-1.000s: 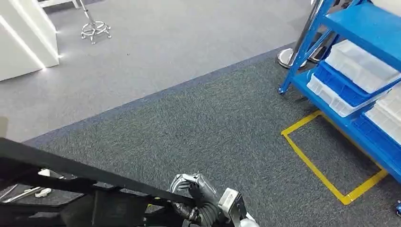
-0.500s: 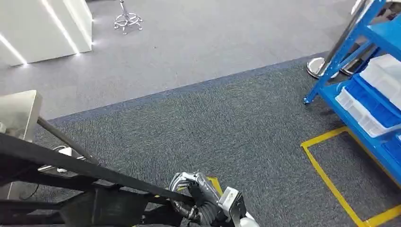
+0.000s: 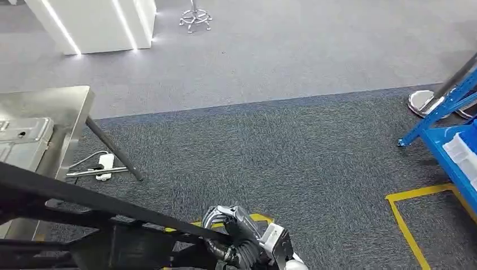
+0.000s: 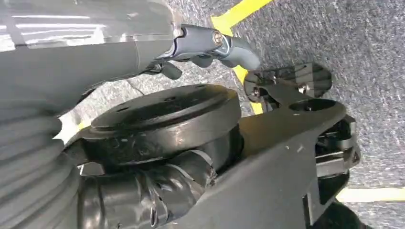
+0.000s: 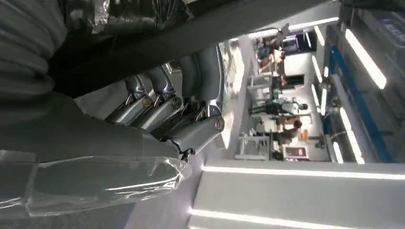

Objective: Take the parts from the cabinet and place them on the table.

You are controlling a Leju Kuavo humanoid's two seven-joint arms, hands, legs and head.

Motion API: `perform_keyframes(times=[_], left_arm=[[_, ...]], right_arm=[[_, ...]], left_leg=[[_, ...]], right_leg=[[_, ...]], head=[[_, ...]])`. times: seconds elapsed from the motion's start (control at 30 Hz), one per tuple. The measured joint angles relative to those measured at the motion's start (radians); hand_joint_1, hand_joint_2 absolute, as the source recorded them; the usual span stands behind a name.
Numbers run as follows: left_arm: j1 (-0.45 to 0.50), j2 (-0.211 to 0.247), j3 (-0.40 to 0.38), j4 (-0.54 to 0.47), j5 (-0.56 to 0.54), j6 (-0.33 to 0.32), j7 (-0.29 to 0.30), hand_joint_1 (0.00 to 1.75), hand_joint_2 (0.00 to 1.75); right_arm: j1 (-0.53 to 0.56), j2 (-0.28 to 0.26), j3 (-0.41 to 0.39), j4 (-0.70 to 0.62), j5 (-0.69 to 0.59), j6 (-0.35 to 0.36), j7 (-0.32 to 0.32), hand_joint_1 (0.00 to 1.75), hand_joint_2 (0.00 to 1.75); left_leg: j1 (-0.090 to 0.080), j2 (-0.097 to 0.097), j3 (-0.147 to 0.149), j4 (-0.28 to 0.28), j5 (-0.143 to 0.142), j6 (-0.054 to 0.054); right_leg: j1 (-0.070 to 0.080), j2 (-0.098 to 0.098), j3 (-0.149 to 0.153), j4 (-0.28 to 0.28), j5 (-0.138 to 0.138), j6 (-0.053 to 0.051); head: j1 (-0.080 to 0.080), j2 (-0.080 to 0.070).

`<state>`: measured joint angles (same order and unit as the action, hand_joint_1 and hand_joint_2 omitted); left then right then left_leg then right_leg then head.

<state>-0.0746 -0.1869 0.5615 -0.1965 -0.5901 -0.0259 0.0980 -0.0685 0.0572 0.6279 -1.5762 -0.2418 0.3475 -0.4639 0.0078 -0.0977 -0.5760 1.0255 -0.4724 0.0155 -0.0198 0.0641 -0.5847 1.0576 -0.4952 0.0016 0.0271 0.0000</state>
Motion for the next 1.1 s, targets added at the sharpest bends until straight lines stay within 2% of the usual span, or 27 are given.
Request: perform_keyframes(times=[0.07, 0.1, 0.13, 0.17, 0.23, 0.27, 0.3, 0.33, 0.4, 0.43, 0.47, 0.5, 0.57, 0.6, 0.63, 0.67, 0.7, 0.73, 0.77, 0.8, 0.83, 0.9, 0.93, 0.97, 1.03, 1.07, 1.1], left_arm=[[0.000, 0.000, 0.000, 0.000, -0.001, 0.000, -0.001, 0.00, 1.75], [0.000, 0.000, 0.001, 0.000, -0.003, 0.000, -0.001, 0.00, 1.75], [-0.001, 0.000, 0.001, 0.000, -0.004, 0.000, -0.001, 0.00, 1.75], [-0.002, 0.000, 0.002, 0.000, -0.005, 0.000, -0.002, 0.00, 1.75], [-0.010, 0.001, 0.003, 0.000, -0.007, 0.000, -0.006, 0.00, 1.75], [-0.013, 0.001, 0.003, 0.000, -0.008, 0.000, -0.007, 0.00, 1.75], [-0.014, 0.001, 0.003, 0.000, -0.009, 0.000, -0.007, 0.00, 1.75], [-0.012, 0.001, 0.003, 0.000, -0.009, 0.000, -0.006, 0.00, 1.75], [-0.006, 0.001, 0.004, 0.000, -0.010, 0.000, -0.005, 0.00, 1.75], [-0.004, 0.001, 0.005, 0.000, -0.010, 0.000, -0.005, 0.00, 1.75], [-0.001, 0.000, 0.006, 0.000, -0.010, 0.000, -0.005, 0.00, 1.75], [-0.001, 0.002, 0.008, 0.000, -0.010, 0.000, -0.005, 0.00, 1.75], [0.002, 0.002, 0.012, 0.000, -0.010, 0.000, -0.005, 0.00, 1.75], [0.002, 0.002, 0.012, 0.000, -0.010, 0.000, -0.005, 0.00, 1.75], [0.003, -0.002, 0.013, 0.000, -0.010, 0.000, -0.005, 0.00, 1.75], [0.003, -0.003, 0.014, 0.000, -0.010, 0.000, -0.005, 0.00, 1.75], [0.001, -0.003, 0.014, 0.000, -0.010, 0.000, -0.005, 0.00, 1.75], [0.001, -0.003, 0.014, 0.000, -0.010, 0.000, -0.005, 0.00, 1.75], [0.002, -0.003, 0.014, 0.000, -0.010, 0.000, -0.005, 0.00, 1.75], [0.002, -0.003, 0.015, 0.000, -0.010, 0.000, -0.006, 0.00, 1.75], [0.002, -0.003, 0.015, 0.000, -0.010, 0.000, -0.006, 0.00, 1.75], [0.001, -0.005, 0.015, 0.000, -0.010, -0.001, -0.006, 0.00, 1.75], [0.001, -0.005, 0.015, 0.000, -0.010, -0.001, -0.006, 0.00, 1.75], [-0.001, -0.007, 0.016, 0.000, -0.011, -0.002, -0.006, 0.00, 1.75], [0.000, -0.008, 0.016, 0.000, -0.011, -0.002, -0.007, 0.00, 1.75], [0.000, -0.008, 0.016, 0.000, -0.011, -0.003, -0.008, 0.00, 1.75], [-0.001, -0.007, 0.016, 0.000, -0.011, -0.003, -0.008, 0.00, 1.75]], right_arm=[[-0.004, 0.003, 0.000, 0.001, -0.003, 0.004, 0.005, 1.55, 1.75], [-0.008, 0.008, 0.000, 0.003, -0.007, 0.006, 0.008, 1.55, 1.75], [-0.012, 0.012, 0.000, 0.005, -0.009, 0.008, 0.010, 1.55, 1.75], [-0.014, 0.016, 0.000, 0.007, -0.011, 0.010, 0.010, 1.55, 1.75], [-0.015, 0.017, 0.000, 0.011, -0.015, 0.016, 0.013, 1.55, 1.75], [-0.015, 0.017, 0.001, 0.015, -0.015, 0.019, 0.015, 1.55, 1.75], [-0.016, 0.017, 0.002, 0.018, -0.015, 0.021, 0.017, 1.55, 1.75], [-0.017, 0.018, 0.002, 0.020, -0.016, 0.021, 0.018, 1.55, 1.75], [-0.024, 0.022, 0.002, 0.023, -0.018, 0.023, 0.021, 1.55, 1.75], [-0.028, 0.026, 0.002, 0.025, -0.020, 0.023, 0.023, 1.55, 1.75], [-0.032, 0.026, 0.002, 0.026, -0.021, 0.023, 0.023, 1.55, 1.75], [-0.032, 0.026, 0.002, 0.027, -0.024, 0.023, 0.024, 1.55, 1.75], [-0.033, 0.026, 0.002, 0.032, -0.026, 0.025, 0.025, 1.55, 1.75], [-0.036, 0.029, 0.003, 0.033, -0.026, 0.026, 0.026, 1.55, 1.75], [-0.040, 0.029, 0.002, 0.035, -0.026, 0.026, 0.026, 1.55, 1.75], [-0.044, 0.031, 0.003, 0.036, -0.027, 0.028, 0.026, 1.55, 1.75], [-0.044, 0.031, 0.003, 0.037, -0.027, 0.029, 0.025, 1.55, 1.75], [-0.044, 0.030, 0.003, 0.040, -0.027, 0.029, 0.025, 1.55, 1.75], [-0.042, 0.029, 0.003, 0.043, -0.027, 0.030, 0.026, 1.55, 1.75], [-0.042, 0.029, 0.003, 0.048, -0.027, 0.031, 0.026, 1.55, 1.75], [-0.042, 0.029, 0.003, 0.050, -0.027, 0.031, 0.027, 1.55, 1.75], [-0.045, 0.029, 0.003, 0.050, -0.027, 0.032, 0.027, 1.55, 1.75], [-0.047, 0.029, 0.003, 0.050, -0.027, 0.033, 0.027, 1.55, 1.75], [-0.049, 0.029, 0.003, 0.051, -0.027, 0.034, 0.027, 1.55, 1.75], [-0.050, 0.029, 0.003, 0.051, -0.027, 0.035, 0.027, 1.55, 1.75], [-0.051, 0.029, 0.003, 0.052, -0.027, 0.037, 0.027, 1.55, 1.75], [-0.054, 0.031, 0.003, 0.053, -0.027, 0.037, 0.027, 1.55, 1.75]], left_leg=[[0.004, -0.015, -0.002, -0.007, 0.003, -0.013], [0.005, 0.009, 0.000, 0.001, -0.005, -0.017], [0.000, 0.053, -0.013, 0.034, -0.024, -0.023], [0.002, 0.072, -0.044, 0.096, -0.059, -0.028], [0.002, 0.085, -0.120, 0.253, -0.126, -0.034], [0.003, 0.087, -0.142, 0.300, -0.134, -0.035], [0.003, 0.089, -0.137, 0.293, -0.115, -0.035], [0.003, 0.094, -0.111, 0.240, -0.077, -0.032], [0.001, 0.117, -0.024, 0.068, 0.012, -0.022], [-0.006, 0.162, 0.005, 0.011, 0.006, -0.016], [-0.022, 0.182, 0.003, -0.004, 0.003, -0.008], [-0.021, 0.172, 0.001, -0.005, 0.005, -0.001], [-0.023, 0.148, -0.006, -0.007, 0.008, 0.005], [-0.011, 0.136, 0.003, -0.021, 0.015, 0.015], [-0.010, 0.128, 0.008, -0.026, 0.017, 0.016], [-0.009, 0.121, 0.008, -0.026, 0.019, 0.023], [-0.009, 0.112, 0.007, -0.026, 0.019, 0.029], [-0.010, 0.102, 0.007, -0.026, 0.018, 0.031], [-0.011, 0.089, 0.007, -0.025, 0.018, 0.032], [-0.011, 0.074, 0.007, -0.023, 0.018, 0.032], [-0.011, 0.060, 0.009, -0.022, 0.017, 0.032], [-0.010, 0.033, 0.013, -0.016, 0.013, 0.028], [-0.009, 0.023, 0.011, -0.011, 0.010, 0.024], [-0.017, 0.016, 0.004, -0.001, 0.005, 0.018], [-0.005, 0.000, -0.003, -0.003, 0.007, 0.008], [-0.005, -0.010, -0.004, -0.006, 0.009, 0.001], [-0.007, -0.014, -0.006, -0.006, 0.007, -0.005]], right_leg=[[0.004, -0.013, 0.004, -0.003, 0.001, -0.010], [-0.004, -0.030, 0.013, -0.015, 0.005, -0.021], [-0.003, -0.040, 0.017, -0.019, 0.003, -0.027], [-0.002, -0.052, 0.019, -0.019, 0.001, -0.031], [0.002, -0.083, 0.020, -0.019, -0.003, -0.036], [0.003, -0.098, 0.022, -0.018, -0.005, -0.037], [0.004, -0.110, 0.024, -0.018, -0.007, -0.037], [0.005, -0.120, 0.027, -0.018, -0.010, -0.036], [0.007, -0.136, 0.036, -0.018, -0.015, -0.033], [0.008, -0.142, 0.040, -0.021, -0.017, -0.029], [0.014, -0.150, 0.038, -0.021, -0.017, -0.025], [0.015, -0.159, 0.033, -0.020, -0.017, -0.019], [0.015, -0.184, 0.039, -0.026, -0.016, -0.011], [0.016, -0.178, 0.043, -0.024, -0.023, -0.001], [0.011, -0.131, 0.040, -0.008, -0.036, 0.004], [0.010, -0.091, 0.016, 0.038, -0.065, 0.005], [0.009, -0.074, -0.022, 0.113, -0.101, 0.004], [0.009, -0.068, -0.066, 0.199, -0.135, 0.005], [0.009, -0.066, -0.103, 0.263, -0.148, 0.006], [0.008, -0.066, -0.122, 0.285, -0.139, 0.007], [0.007, -0.066, -0.115, 0.257, -0.105, 0.006], [0.007, -0.053, -0.050, 0.102, -0.004, 0.000], [0.006, -0.017, -0.019, 0.025, 0.033, -0.006], [0.004, 0.007, -0.007, -0.002, 0.016, -0.009], [0.011, -0.007, -0.006, -0.006, 0.014, -0.007], [0.014, -0.015, -0.004, -0.008, 0.013, -0.011], [0.003, -0.023, 0.004, -0.020, 0.017, -0.018]], head=[[0.000, 0.000], [-0.001, 0.000], [-0.002, 0.000], [-0.003, 0.000], [-0.003, 0.000], [-0.003, 0.000], [-0.003, 0.000], [-0.003, 0.000], [-0.003, 0.000], [-0.002, 0.000], [-0.002, 0.000], [-0.004, 0.000], [-0.002, 0.000], [-0.003, 0.000], [-0.002, 0.000], [-0.002, 0.000], [-0.002, 0.000], [-0.002, 0.000], [-0.002, 0.000], [-0.002, 0.000], [-0.002, 0.000], [-0.002, 0.000], [-0.002, 0.000], [-0.002, 0.000], [-0.002, 0.000], [-0.003, 0.000], [-0.002, 0.000]])
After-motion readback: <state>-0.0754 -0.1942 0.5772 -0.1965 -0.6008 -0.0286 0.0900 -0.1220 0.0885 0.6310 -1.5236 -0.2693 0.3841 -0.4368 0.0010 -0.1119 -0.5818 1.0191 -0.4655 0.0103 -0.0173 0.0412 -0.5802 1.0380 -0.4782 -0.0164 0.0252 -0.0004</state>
